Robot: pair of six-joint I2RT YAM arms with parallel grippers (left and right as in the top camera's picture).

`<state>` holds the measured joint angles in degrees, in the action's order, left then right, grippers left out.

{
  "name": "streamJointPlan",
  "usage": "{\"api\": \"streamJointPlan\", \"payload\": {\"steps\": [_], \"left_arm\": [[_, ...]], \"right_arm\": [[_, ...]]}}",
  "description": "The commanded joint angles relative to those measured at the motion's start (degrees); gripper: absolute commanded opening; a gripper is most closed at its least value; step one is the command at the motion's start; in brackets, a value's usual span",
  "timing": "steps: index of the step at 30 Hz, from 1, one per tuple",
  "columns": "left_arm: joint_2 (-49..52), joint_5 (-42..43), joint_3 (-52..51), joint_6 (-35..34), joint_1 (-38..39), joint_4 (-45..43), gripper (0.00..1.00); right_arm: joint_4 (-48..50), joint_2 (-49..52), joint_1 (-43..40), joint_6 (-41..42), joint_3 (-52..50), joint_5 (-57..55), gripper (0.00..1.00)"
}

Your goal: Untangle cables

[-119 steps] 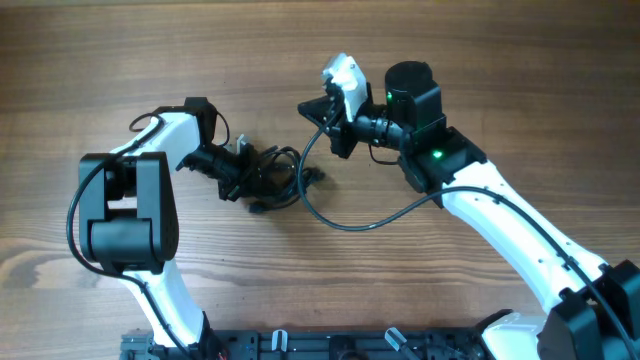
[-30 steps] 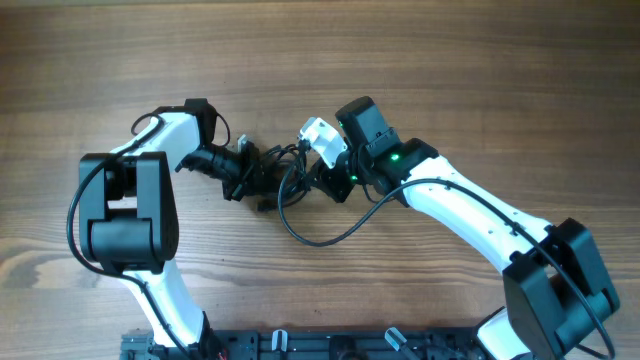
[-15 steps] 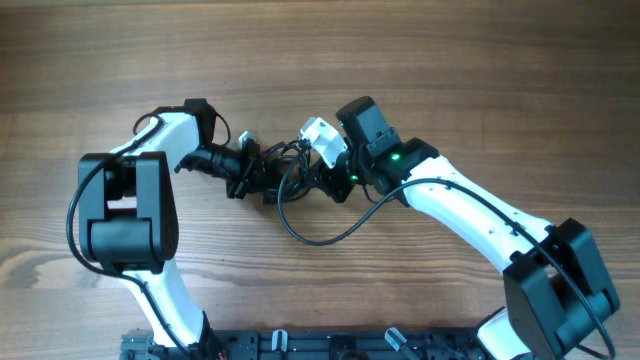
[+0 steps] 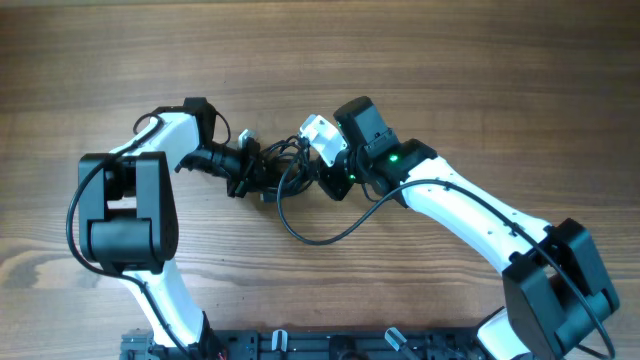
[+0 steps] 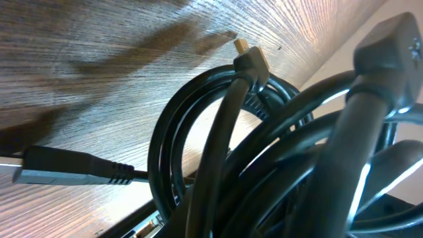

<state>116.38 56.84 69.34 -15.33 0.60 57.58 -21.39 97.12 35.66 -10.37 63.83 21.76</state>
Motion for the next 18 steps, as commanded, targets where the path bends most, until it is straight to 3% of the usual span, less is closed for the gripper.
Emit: {"api": "streamJointPlan", "payload": {"steps": [1,8,18], "left_arm": [[-0.3,-2.4,-0.2,1.6,0.3,0.2,0.04],[-0.3,-7.5,-0.2,1.4,0.3,-0.2,0.04],[-0.3,-7.5,-0.2,1.4,0.3,-0.4,0.04]], "right_arm": [[0.8,-4.3,-0.3,-0.1,1.7,-3.8,0.04],[0.8,-12.8,-0.3,-0.9,1.8,-3.8,0.04],[3.5,-19.6,-0.4,-5.4,1.8,-5.2,0.04]]}}
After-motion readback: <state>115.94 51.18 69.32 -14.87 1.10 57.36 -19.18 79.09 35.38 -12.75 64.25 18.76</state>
